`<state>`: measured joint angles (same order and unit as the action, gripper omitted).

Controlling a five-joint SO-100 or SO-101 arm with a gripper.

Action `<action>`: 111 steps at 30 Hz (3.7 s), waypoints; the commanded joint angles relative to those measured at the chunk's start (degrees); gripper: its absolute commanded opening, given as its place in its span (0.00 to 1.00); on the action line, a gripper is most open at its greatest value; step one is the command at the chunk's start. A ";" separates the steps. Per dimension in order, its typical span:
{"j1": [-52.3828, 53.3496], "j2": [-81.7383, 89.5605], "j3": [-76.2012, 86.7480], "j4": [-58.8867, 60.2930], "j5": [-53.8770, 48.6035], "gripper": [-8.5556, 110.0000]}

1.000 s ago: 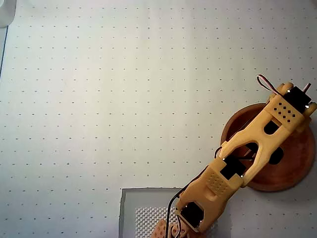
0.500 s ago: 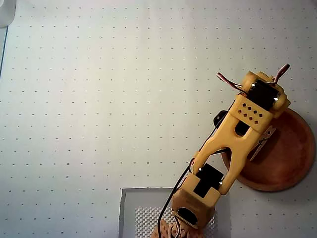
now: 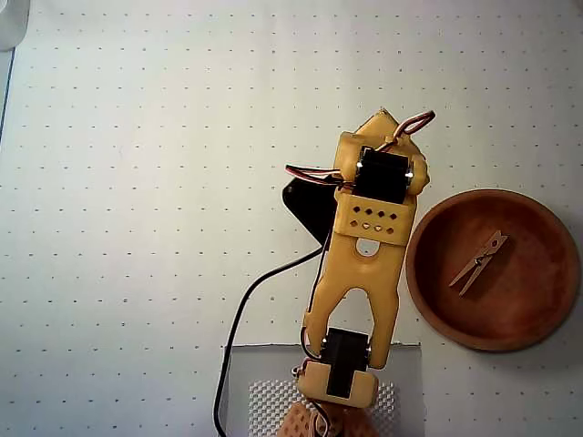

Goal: Grasp a clothespin and put it in the bowl.

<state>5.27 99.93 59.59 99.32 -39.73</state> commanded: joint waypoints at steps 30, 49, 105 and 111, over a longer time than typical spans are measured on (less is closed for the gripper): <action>-7.91 36.12 41.04 -44.56 38.06 0.04; -7.82 74.00 97.38 -57.66 40.69 0.04; -5.80 97.47 119.53 -42.80 37.97 0.04; -5.71 97.47 119.53 -42.80 38.23 0.04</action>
<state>-0.09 196.52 180.44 56.16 -2.11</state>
